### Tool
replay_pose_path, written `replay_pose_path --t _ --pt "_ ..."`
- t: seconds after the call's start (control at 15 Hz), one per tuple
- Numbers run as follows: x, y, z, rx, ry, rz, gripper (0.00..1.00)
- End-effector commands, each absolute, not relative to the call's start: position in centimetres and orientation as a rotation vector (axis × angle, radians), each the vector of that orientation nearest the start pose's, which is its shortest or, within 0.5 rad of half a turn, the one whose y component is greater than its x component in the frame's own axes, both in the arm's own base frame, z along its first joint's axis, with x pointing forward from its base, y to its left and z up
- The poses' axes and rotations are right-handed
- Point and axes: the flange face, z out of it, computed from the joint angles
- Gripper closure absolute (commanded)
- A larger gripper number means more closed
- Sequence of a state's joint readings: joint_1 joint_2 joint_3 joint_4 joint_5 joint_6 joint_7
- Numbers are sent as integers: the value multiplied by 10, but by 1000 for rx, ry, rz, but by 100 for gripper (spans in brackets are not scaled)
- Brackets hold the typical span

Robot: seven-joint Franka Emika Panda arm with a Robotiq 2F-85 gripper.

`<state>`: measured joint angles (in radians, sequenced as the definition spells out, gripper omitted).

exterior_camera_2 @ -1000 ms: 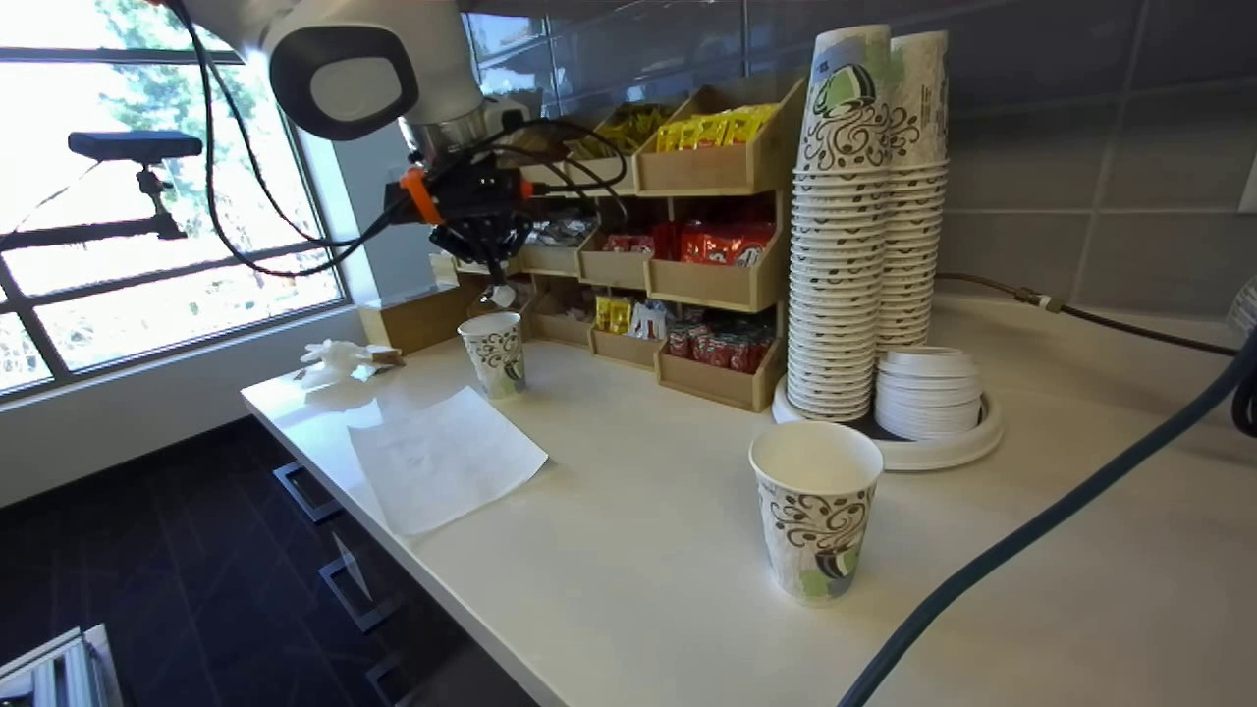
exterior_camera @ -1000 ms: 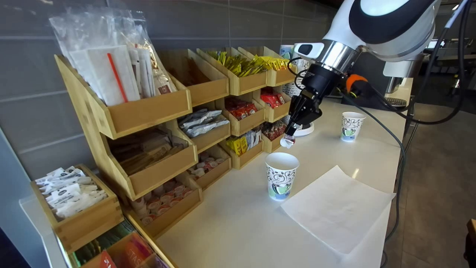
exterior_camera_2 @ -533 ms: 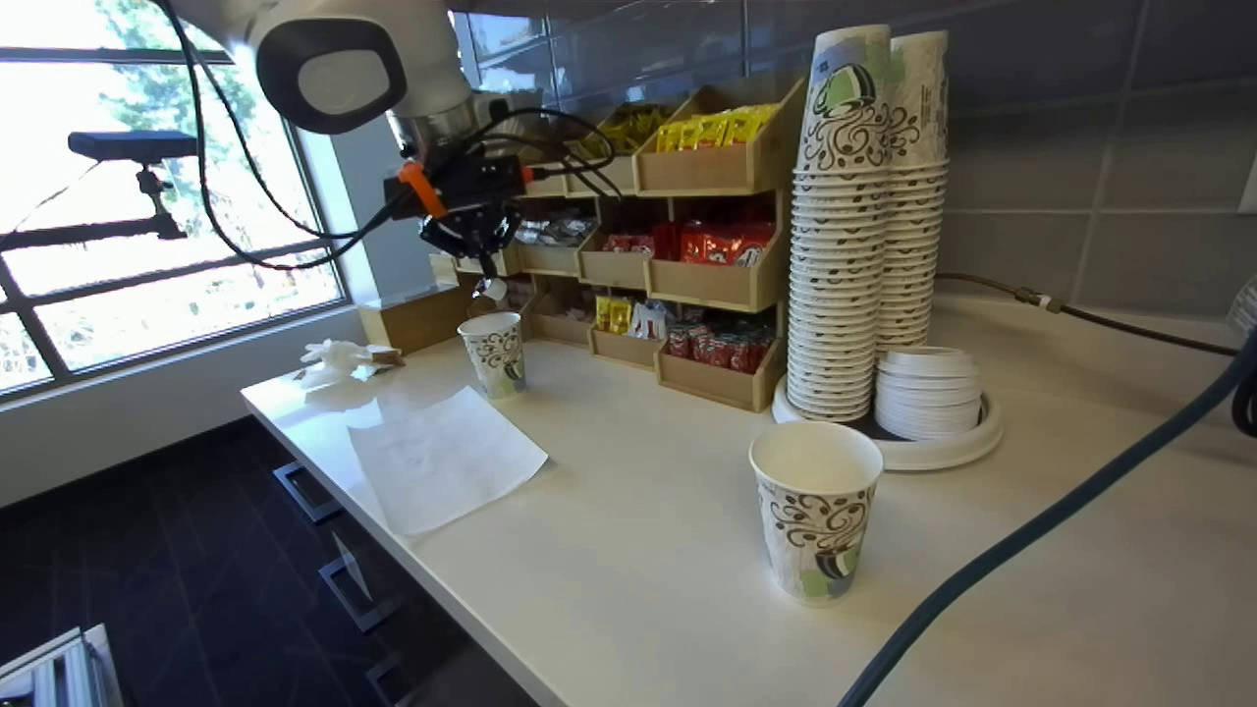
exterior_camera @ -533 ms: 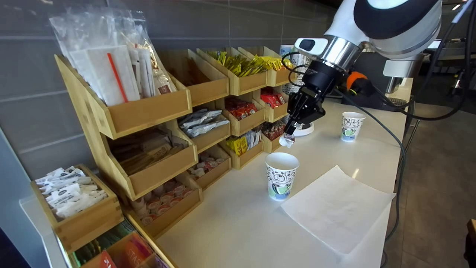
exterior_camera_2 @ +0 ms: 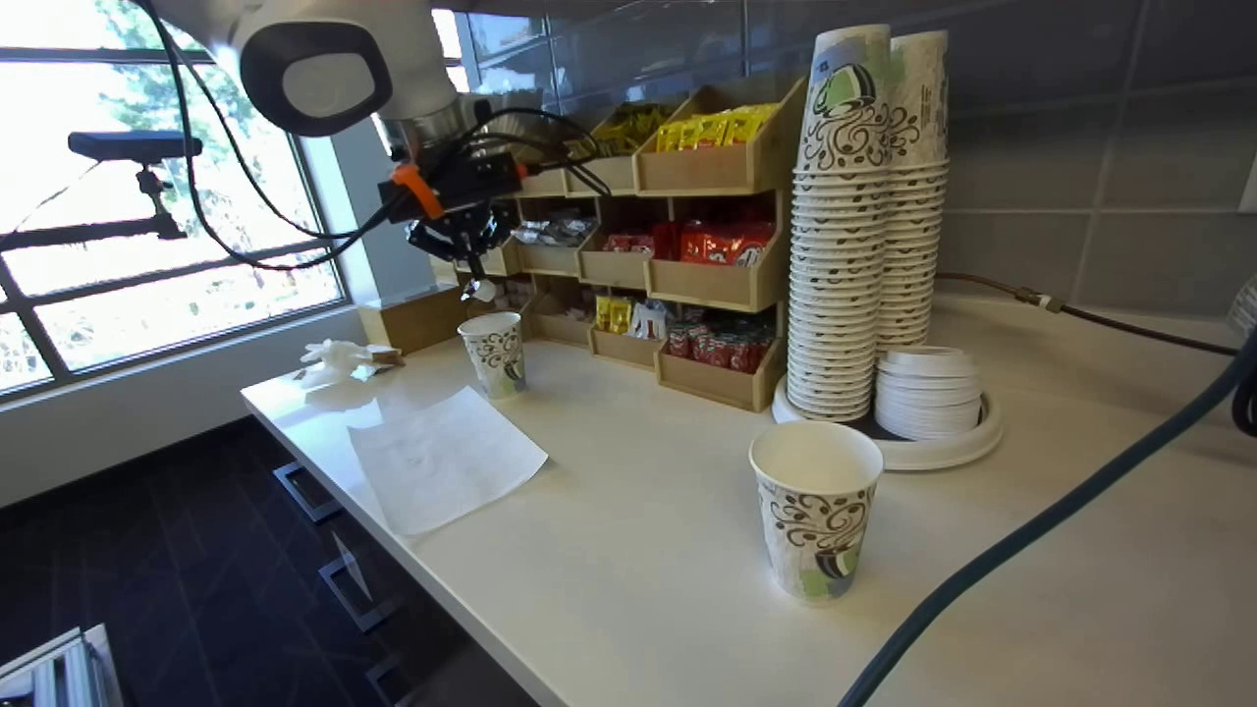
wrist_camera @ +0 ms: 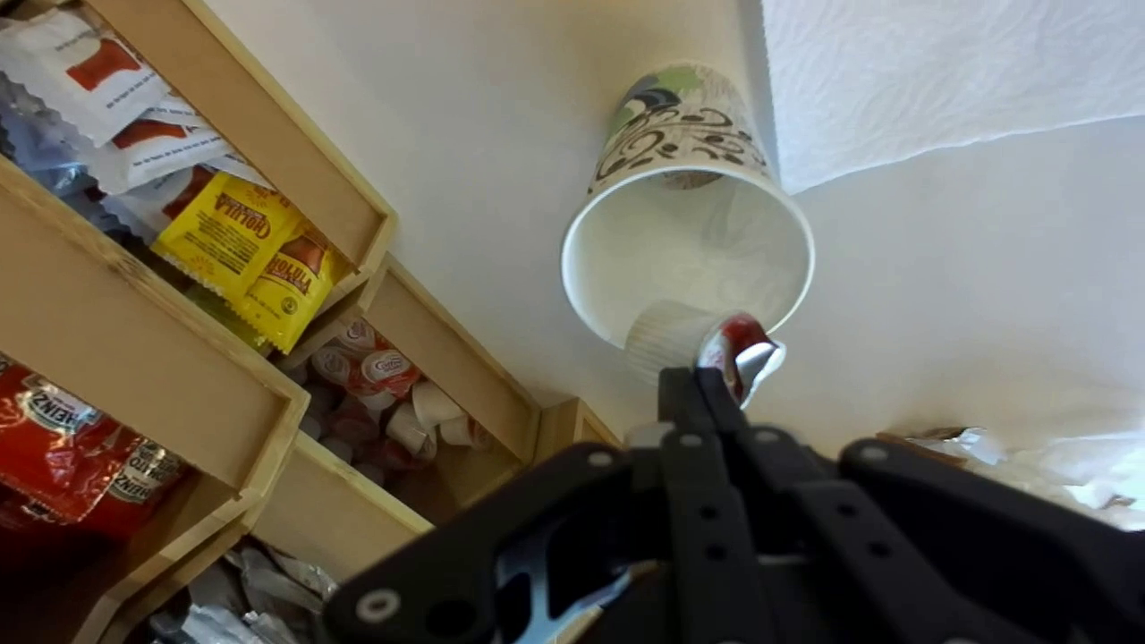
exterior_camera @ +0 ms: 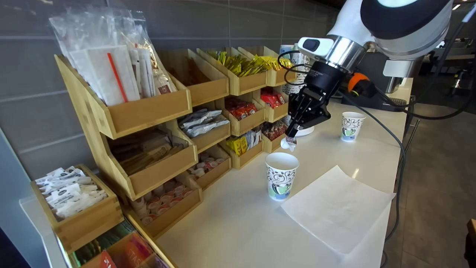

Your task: Lift the milk from the plain paper, pour it in the cup and then put it back on the plain paper

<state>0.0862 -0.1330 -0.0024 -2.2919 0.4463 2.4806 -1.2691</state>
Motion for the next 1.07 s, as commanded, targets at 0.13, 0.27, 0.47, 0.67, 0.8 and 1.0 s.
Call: replay_pose_path --t 0.13,0.27,0.47,0.67,0.8,1.0 --pt "512 45 443 -2567 -1528 -774 100" --pt "513 46 444 -2573 -1518 -803 100" --pt "514 48 444 -2572 -1519 -836 100" --pt "514 50 444 -2576 -1527 -863 100" --pt "514 50 444 -2581 -1529 -878 100" --pt "514 50 446 -2588 -1535 -898 100"
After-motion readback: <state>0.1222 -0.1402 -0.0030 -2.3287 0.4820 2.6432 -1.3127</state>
